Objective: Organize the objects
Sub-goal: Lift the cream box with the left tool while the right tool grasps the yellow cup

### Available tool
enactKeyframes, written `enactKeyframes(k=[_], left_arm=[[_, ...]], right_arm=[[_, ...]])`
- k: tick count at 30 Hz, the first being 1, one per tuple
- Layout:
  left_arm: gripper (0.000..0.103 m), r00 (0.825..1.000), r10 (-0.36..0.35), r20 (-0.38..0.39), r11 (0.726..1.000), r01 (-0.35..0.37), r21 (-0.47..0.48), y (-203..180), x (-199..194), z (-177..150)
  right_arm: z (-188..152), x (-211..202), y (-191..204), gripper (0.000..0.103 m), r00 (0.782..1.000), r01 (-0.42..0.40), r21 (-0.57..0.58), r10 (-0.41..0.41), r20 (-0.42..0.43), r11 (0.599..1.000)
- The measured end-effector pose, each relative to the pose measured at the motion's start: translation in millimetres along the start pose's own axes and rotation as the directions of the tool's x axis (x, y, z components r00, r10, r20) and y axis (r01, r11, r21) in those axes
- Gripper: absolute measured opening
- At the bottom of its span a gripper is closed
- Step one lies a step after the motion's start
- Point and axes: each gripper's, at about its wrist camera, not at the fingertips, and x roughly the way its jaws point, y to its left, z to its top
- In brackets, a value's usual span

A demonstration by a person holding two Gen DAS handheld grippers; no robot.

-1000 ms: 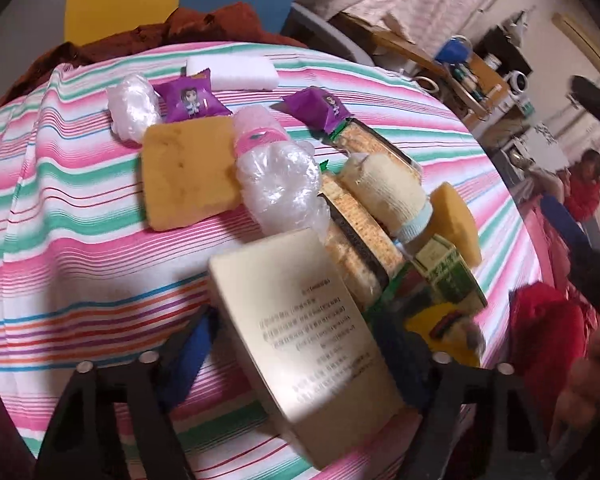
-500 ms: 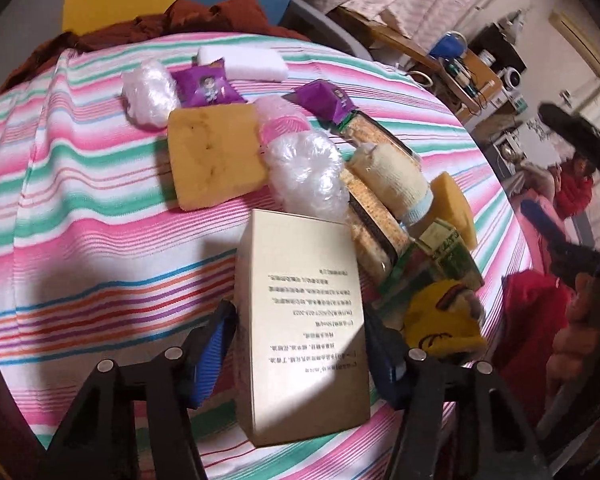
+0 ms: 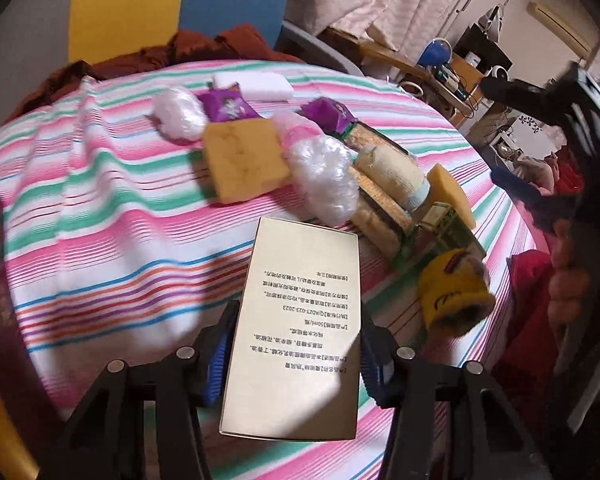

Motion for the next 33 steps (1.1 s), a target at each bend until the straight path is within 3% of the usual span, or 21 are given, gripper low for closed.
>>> enactKeyframes(k=[8,18,23,28,32,33], left_arm=[[0.054,0.996,-0.016,0.084,1.000,0.018,-0.020,14.2,-36.4,-10.5],[0.054,0.990,-0.020,0.136,0.999,0.026,-0.039,30.0,-67.0,-25.3],[0.054,0.986,-0.012,0.167,0.999,0.019,-0.040,28.3,-80.5,-29.1],[0.054,0.979,-0.017,0.204,1.000,0.021,-0.017,26.2,-95.7,-33.6],[0.054,0.975,-0.029,0.221,0.999,0.035,-0.027,30.6,-106.0,-37.1],[0.054,0.974,-0.034,0.225,0.999,0.042,-0.032,32.1,-108.4,-37.7]], right_arm=[[-28.5,32.4,55.4,0.099,0.989,0.000,-0.266,-0.040,-0.145,0.964],[-41.9,53.6,69.7,0.096,0.973,0.016,-0.344,-0.095,-0.212,0.939],[-22.3,30.9,49.7,0.096,0.984,0.028,-0.214,-0.065,-0.168,0.976],[2.8,-13.5,29.0,0.097,0.992,-0.010,-0.085,-0.001,-0.127,0.996],[7.2,-24.7,8.0,0.097,0.972,0.029,0.032,-0.021,-0.232,0.999],[3.1,-23.7,4.8,0.097,0.958,0.070,0.041,-0.056,-0.281,0.997]])
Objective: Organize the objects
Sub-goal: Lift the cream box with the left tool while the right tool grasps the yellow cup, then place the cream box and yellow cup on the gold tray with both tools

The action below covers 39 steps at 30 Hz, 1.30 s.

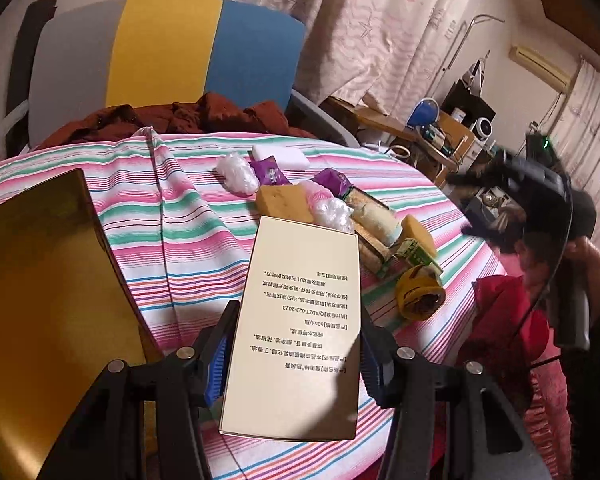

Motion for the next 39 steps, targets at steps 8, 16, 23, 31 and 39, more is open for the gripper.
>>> enactKeyframes(k=[8,16,23,31,39], left_arm=[[0.054,0.999,-0.019,0.048,1.000,0.020,-0.015,4.4,-22.1,-1.8],[0.054,0.996,-0.016,0.089,0.999,0.019,-0.038,16.5,-42.7,-6.5],[0.054,0.994,0.011,0.108,0.997,-0.003,-0.074,34.4,-56.9,-13.4],[0.054,0.982,0.130,0.134,0.981,-0.108,-0.161,73.3,-86.3,-22.3],[0.054,0.921,0.366,0.134,0.897,-0.311,-0.313,153.5,-124.5,-28.4]], right_arm=[[-35.6,50.3,-13.1,0.088,0.969,0.126,0.063,-0.110,-0.220,0.990],[-41.1,90.2,-15.2,0.035,0.948,0.240,0.028,-0.228,-0.221,0.970],[-63.6,88.1,15.4,0.035,0.964,0.119,-0.083,-0.135,-0.230,0.989],[-95.8,53.3,108.4,0.035,0.985,-0.115,-0.361,0.060,-0.160,0.926],[-140.5,68.5,228.4,0.035,0.940,-0.323,-0.535,0.198,-0.278,0.781]])
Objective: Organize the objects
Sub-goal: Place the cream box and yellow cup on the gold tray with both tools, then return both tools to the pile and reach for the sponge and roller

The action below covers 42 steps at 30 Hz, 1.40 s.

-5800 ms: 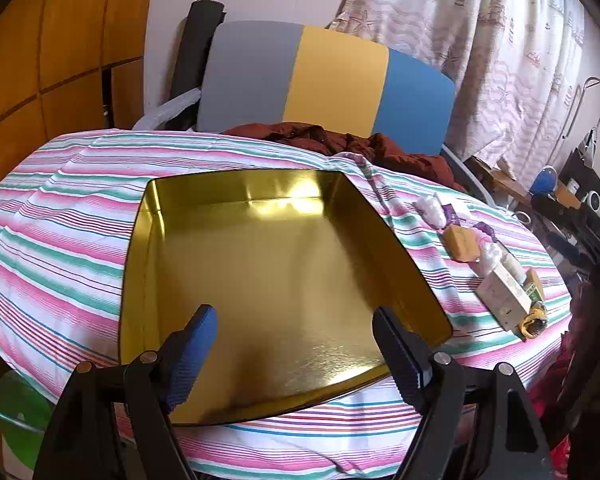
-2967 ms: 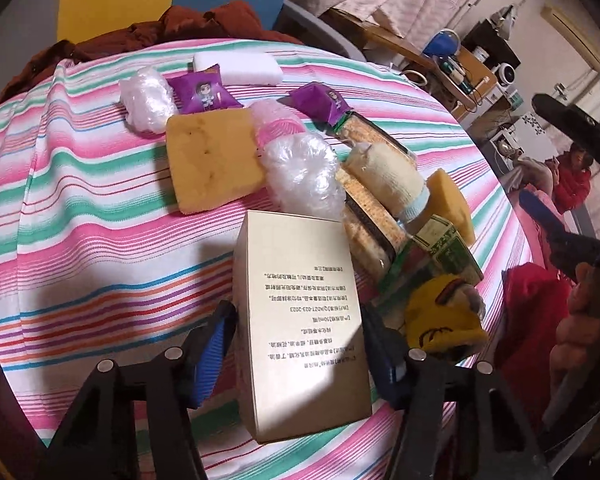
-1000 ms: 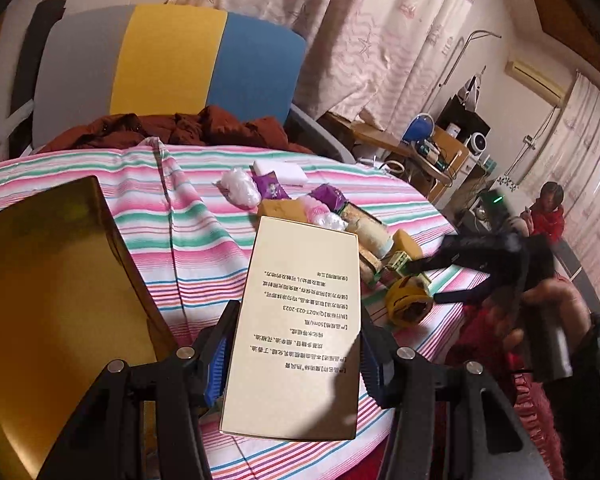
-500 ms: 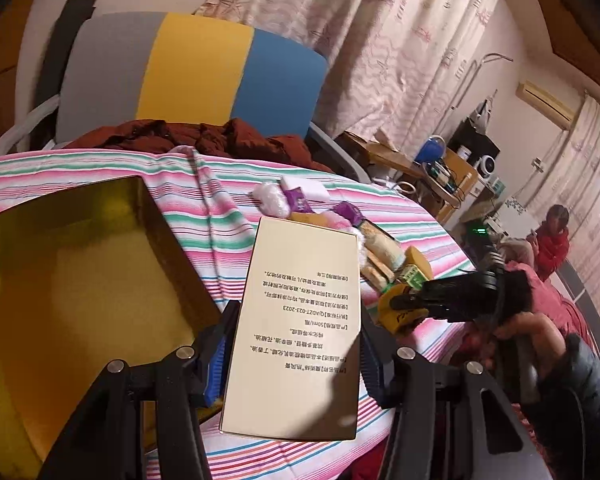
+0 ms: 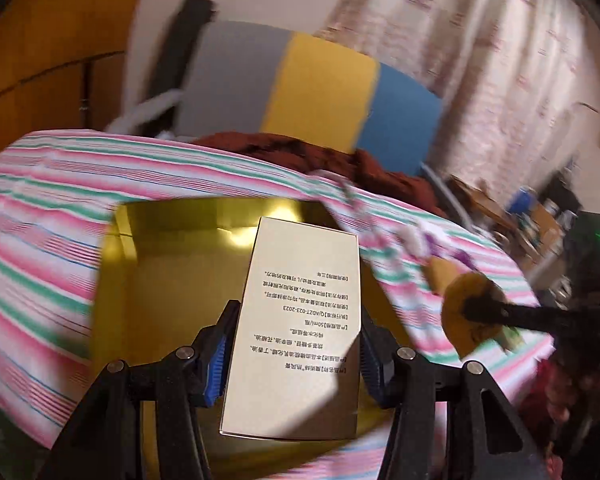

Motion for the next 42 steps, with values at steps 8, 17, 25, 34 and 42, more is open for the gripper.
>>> enactKeyframes(k=[8,17,25,34,42], left_arm=[[0.078,0.976,0.216,0.035,0.975,-0.213,-0.063,56.6,22.1,39.6],[0.080,0.967,0.250,0.044,0.959,-0.240,-0.153,75.2,-3.3,9.1],[0.080,0.976,0.212,0.042,0.970,-0.205,-0.129,53.7,-17.2,-5.2],[0.080,0.993,0.104,0.057,0.993,-0.100,-0.062,16.6,-18.7,-7.8],[0.073,1.000,0.012,-0.010,1.000,-0.012,-0.009,-19.7,-4.4,-5.9]], right_arm=[[49.0,76.1,73.3,0.057,0.993,-0.115,-0.056,0.114,-0.018,0.992],[30.0,78.8,96.2,0.074,0.999,-0.050,-0.131,0.049,-0.009,0.990],[2.8,66.0,93.5,0.084,1.000,0.013,-0.185,-0.009,0.021,0.983],[-5.4,27.7,54.7,0.093,0.991,0.082,-0.113,-0.069,0.114,0.990],[-7.9,-8.6,-37.4,0.095,0.980,0.142,0.043,-0.146,0.138,0.989]])
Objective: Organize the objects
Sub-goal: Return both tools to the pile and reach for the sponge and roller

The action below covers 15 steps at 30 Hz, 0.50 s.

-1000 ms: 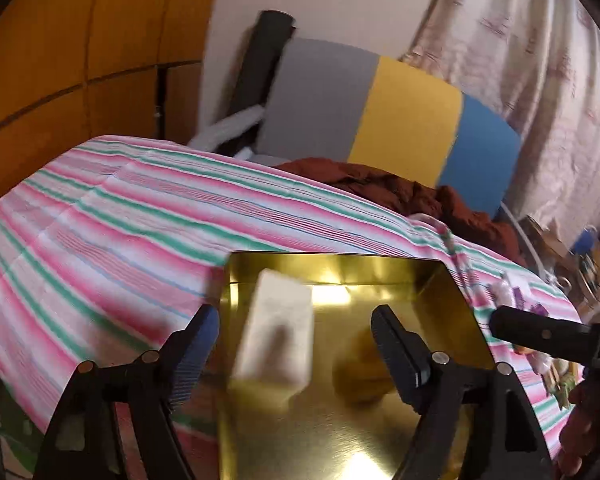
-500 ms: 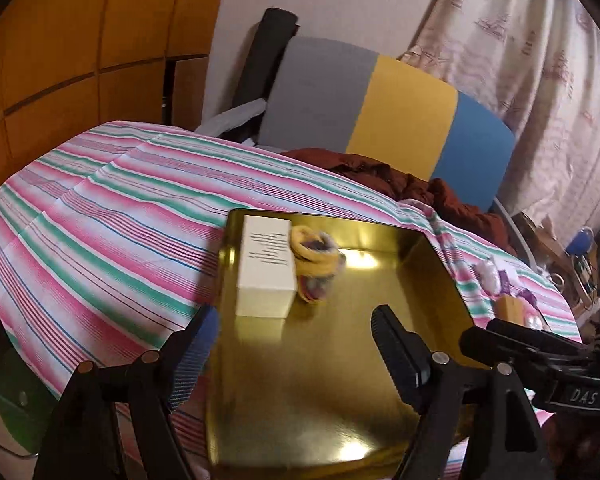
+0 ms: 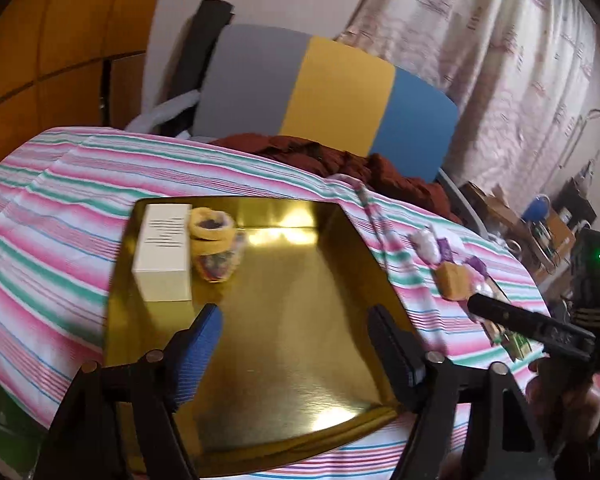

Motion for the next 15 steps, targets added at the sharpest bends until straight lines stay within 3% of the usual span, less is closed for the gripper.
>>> enactKeyframes(k=[9,15], left_arm=[[0.073,0.994,-0.105,-0.037,0.985,0.109,0.130,-66.9,15.9,5.8],[0.073,0.985,-0.139,-0.099,0.969,0.156,0.193,-107.3,37.8,3.0]], right_arm=[[46.6,-26.7,-143.3,0.099,0.991,0.098,0.214,-0.115,0.069,0.972],[45.3,-8.2,-202.2,0.099,0.997,-0.011,0.402,-0.019,0.070,0.916]])
